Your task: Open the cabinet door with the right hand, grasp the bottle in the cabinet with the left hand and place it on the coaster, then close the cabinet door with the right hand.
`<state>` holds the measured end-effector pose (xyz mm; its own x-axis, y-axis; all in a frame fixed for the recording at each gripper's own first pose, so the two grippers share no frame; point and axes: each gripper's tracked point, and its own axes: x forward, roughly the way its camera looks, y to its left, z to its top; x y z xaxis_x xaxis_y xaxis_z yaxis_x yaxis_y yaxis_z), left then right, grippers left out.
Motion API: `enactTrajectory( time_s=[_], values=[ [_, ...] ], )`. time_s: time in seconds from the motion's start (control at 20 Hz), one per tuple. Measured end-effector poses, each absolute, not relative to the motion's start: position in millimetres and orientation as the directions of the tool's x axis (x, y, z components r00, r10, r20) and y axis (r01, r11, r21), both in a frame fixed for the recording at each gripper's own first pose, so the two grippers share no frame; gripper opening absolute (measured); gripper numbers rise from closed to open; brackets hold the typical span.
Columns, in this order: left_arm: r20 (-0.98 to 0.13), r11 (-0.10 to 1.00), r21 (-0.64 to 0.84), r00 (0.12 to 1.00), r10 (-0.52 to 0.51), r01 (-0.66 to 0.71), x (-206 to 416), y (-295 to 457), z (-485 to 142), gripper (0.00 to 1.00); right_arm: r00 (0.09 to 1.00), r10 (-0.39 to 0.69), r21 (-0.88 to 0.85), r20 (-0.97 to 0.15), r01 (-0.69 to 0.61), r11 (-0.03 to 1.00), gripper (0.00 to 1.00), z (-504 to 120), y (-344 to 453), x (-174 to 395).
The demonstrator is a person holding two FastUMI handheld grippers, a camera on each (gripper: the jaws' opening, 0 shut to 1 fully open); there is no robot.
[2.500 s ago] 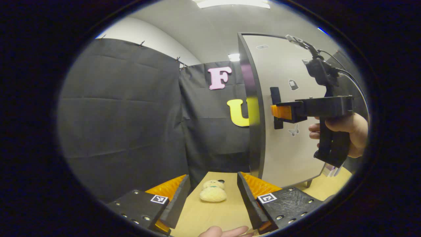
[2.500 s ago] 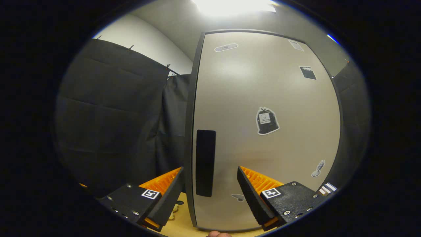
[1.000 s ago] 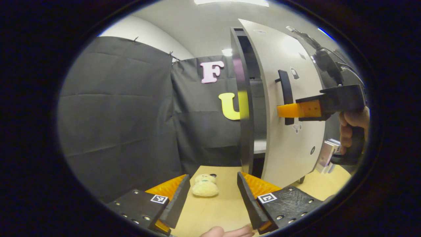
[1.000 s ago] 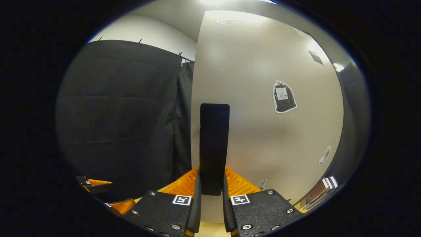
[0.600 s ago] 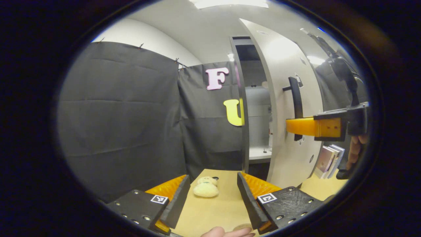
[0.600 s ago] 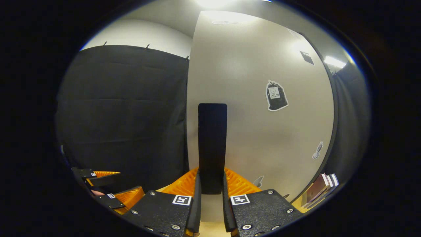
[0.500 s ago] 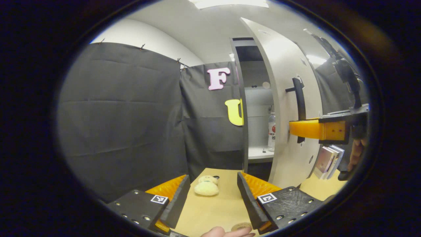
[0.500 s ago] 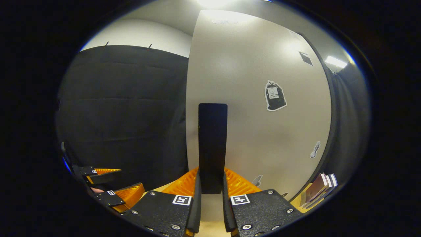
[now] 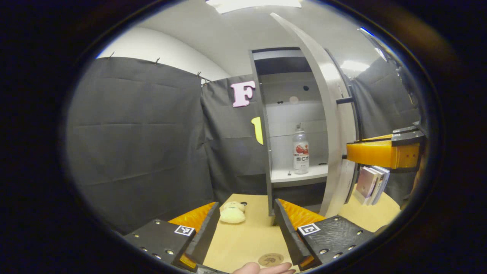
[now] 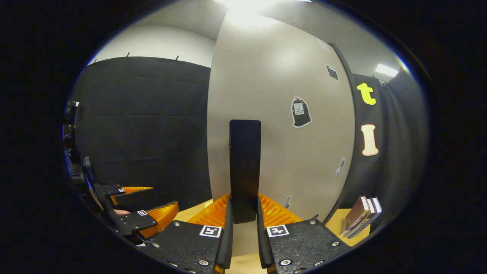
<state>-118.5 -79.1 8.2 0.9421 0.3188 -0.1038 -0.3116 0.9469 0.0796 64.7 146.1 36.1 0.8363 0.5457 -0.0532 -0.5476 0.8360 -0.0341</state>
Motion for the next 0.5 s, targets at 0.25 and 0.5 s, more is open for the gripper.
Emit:
enactTrajectory(
  time_s=[0.25, 0.5],
  values=[
    [-0.101, 0.962, 0.075, 0.957, 0.271, -0.264, -109, -118, 13, 0.88, 0.867, 0.495, -0.031, -0.051, -0.497, 0.867, 0.29, 43, 118, 36],
    [-0.096, 0.976, 0.077, 0.973, 0.211, -0.204, -97, -158, 23, 0.83, 0.892, 0.449, 0.009, -0.06, -0.449, 0.893, 0.29, 48, 103, 16]
  ],
)
